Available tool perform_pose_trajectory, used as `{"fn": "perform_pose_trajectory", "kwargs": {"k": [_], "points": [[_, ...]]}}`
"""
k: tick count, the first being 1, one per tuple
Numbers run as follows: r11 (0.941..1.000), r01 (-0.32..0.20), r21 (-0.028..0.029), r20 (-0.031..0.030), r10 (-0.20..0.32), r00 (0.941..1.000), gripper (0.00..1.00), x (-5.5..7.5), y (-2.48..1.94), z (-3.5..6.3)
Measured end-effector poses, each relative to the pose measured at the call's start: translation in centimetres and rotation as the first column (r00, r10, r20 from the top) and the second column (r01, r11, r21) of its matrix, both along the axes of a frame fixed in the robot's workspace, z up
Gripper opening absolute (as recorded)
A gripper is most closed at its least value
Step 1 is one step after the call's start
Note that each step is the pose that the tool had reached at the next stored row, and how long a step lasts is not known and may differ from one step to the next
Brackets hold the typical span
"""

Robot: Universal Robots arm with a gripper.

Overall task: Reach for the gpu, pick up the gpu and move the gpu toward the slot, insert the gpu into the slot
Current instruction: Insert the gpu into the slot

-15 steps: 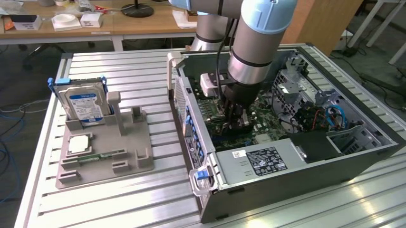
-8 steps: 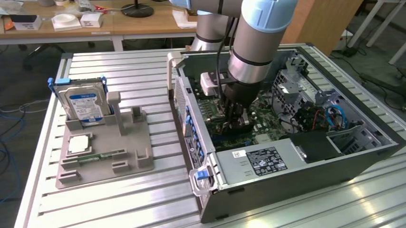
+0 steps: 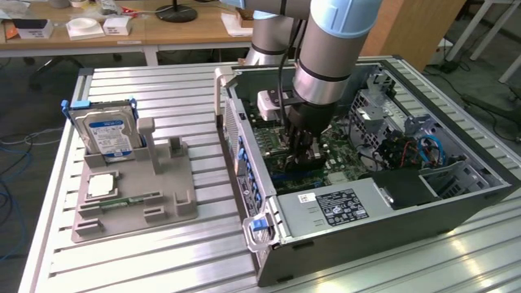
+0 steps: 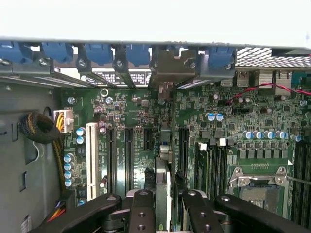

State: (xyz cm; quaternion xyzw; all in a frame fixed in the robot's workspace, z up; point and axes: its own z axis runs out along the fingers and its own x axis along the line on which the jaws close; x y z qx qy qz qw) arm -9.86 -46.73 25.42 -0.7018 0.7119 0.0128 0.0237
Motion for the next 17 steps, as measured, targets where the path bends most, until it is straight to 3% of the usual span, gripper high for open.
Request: {"fn": "perform_pose_trajectory", "kwargs": {"k": [12,17], "points": [[1.0000,0.000,0.0000,0.0001,0.000,1.0000,0.26,-0.05,0.05,-0.03],[1.0000,0.000,-0.0002,0.0001,0.000,1.0000,0.26,-0.06,0.05,-0.67]]}}
